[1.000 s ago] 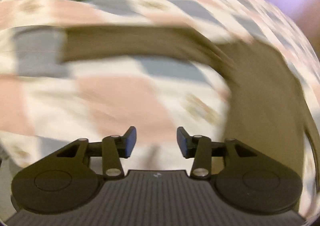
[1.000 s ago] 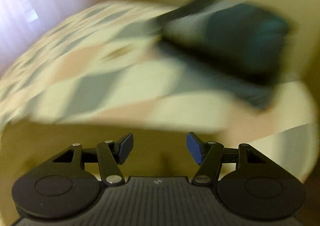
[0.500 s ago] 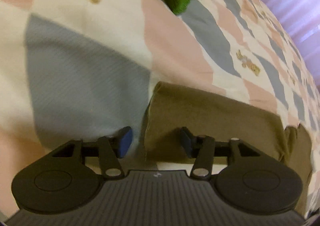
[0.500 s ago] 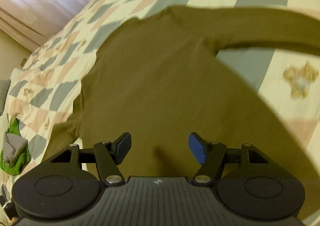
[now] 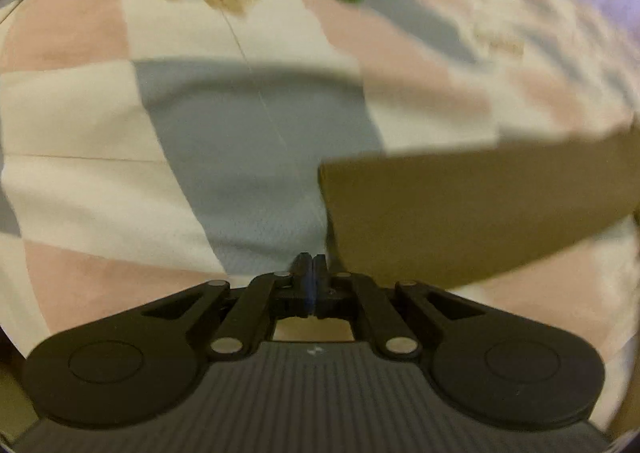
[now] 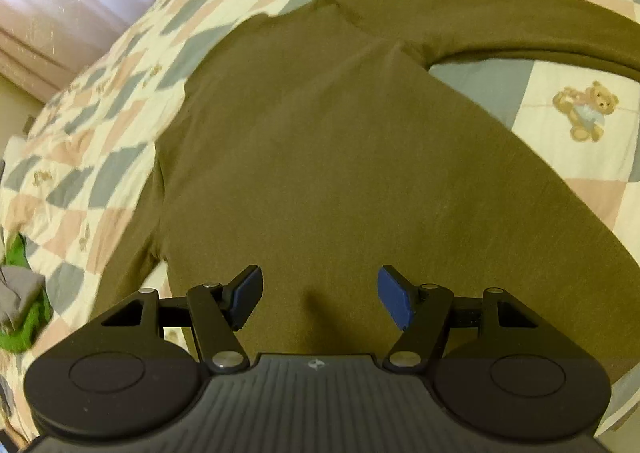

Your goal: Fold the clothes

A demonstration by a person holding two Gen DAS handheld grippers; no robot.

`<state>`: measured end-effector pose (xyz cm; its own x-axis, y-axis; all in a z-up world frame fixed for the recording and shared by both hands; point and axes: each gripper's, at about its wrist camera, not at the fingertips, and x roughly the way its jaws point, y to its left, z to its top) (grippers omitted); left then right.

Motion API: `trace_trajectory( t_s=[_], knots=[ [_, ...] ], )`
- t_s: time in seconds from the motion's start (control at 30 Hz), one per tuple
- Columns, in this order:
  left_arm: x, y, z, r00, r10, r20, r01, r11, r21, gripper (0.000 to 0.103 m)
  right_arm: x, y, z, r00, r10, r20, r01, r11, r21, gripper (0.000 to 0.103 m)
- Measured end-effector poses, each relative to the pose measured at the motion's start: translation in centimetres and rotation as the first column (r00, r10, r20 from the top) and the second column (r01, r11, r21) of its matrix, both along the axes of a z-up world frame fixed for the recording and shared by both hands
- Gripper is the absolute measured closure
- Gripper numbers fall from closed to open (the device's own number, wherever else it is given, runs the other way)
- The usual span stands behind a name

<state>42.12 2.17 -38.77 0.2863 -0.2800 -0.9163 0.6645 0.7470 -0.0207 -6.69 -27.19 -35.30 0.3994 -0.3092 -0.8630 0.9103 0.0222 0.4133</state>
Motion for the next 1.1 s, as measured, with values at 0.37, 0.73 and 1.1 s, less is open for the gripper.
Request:
trace_trajectory(
  t_s=[0.37, 0.73, 1.1],
  knots=[
    [-14.2, -6.7, 7.7, 0.996, -0.083, 0.018, 0.08, 0.989, 0.123, 0.068, -2.9, 2.0, 1.0, 0.948, 0.191, -0.254, -0.197, 0.98, 0.003, 0.036],
    [-36.6, -16.8, 19.3, 0.963, -0.236, 0.132, 0.236, 0.972, 0.012, 0.04, -7.7, 3.0, 10.8, 0.908, 0.366, -0.204, -0.395, 0.91, -0.126, 0.018],
    [-48.6, -14.8, 27.1, 0.939, -0.25, 0.234, 0.263, 0.964, -0.025, 0.026, -13.8, 5.9, 18.6, 0.888, 0.412, -0.203, -0.45, 0.869, -0.205, 0.013]
  ],
)
